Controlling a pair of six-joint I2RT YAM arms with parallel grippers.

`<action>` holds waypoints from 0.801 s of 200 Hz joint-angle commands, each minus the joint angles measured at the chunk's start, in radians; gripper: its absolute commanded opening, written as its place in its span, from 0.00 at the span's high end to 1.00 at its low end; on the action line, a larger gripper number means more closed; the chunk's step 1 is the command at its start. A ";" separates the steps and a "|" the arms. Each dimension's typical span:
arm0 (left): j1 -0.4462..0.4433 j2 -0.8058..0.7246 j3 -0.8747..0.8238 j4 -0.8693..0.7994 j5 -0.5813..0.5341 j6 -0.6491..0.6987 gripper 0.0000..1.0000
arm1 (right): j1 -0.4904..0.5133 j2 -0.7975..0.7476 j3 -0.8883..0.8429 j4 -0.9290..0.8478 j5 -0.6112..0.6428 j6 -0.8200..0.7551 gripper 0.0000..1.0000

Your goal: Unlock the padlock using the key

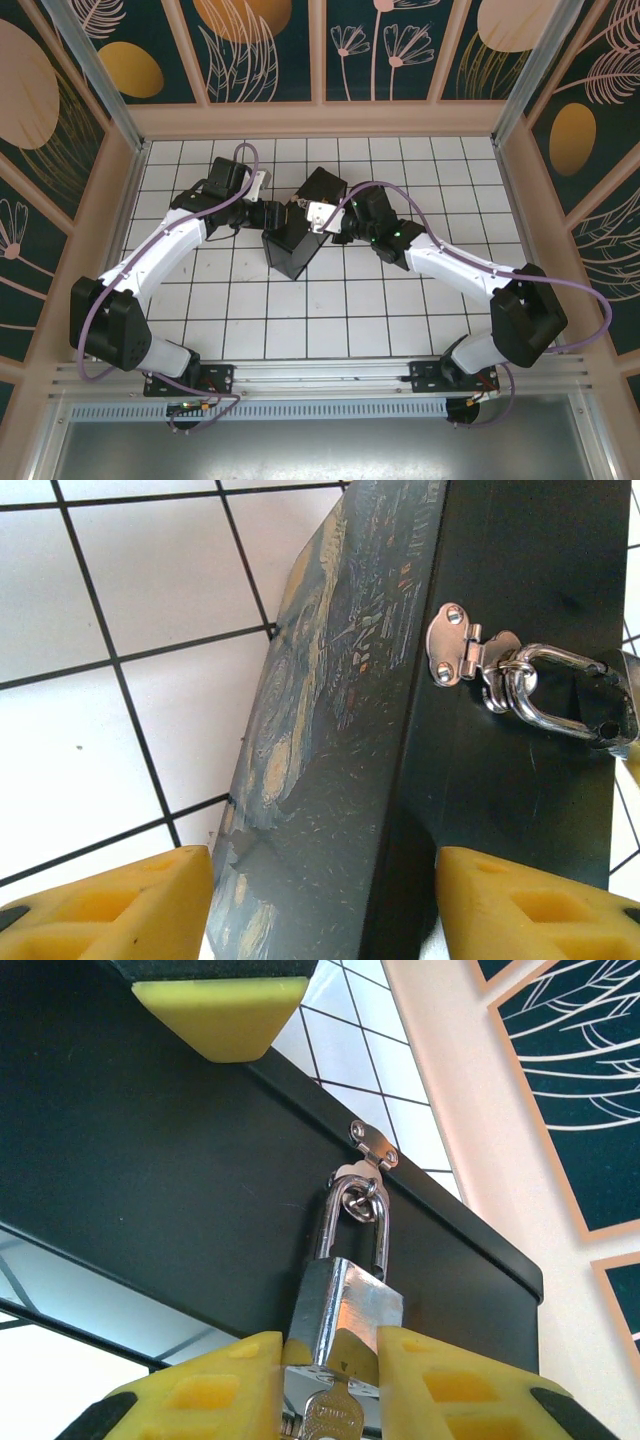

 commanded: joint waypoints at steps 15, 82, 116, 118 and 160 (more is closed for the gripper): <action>0.008 -0.018 -0.013 -0.006 0.000 0.014 0.39 | -0.036 0.021 0.065 -0.039 -0.045 0.115 0.78; 0.008 -0.026 -0.022 -0.001 0.004 0.012 0.39 | -0.091 0.078 0.158 -0.137 -0.102 0.335 0.87; 0.008 -0.028 -0.020 -0.002 0.003 0.013 0.39 | -0.099 0.041 0.114 -0.075 -0.148 0.364 0.69; 0.008 -0.027 -0.020 -0.002 0.003 0.014 0.39 | -0.098 0.036 0.107 -0.065 -0.146 0.363 0.68; 0.008 -0.047 0.023 -0.017 -0.042 0.015 0.38 | -0.134 0.069 0.197 -0.069 -0.281 0.452 0.54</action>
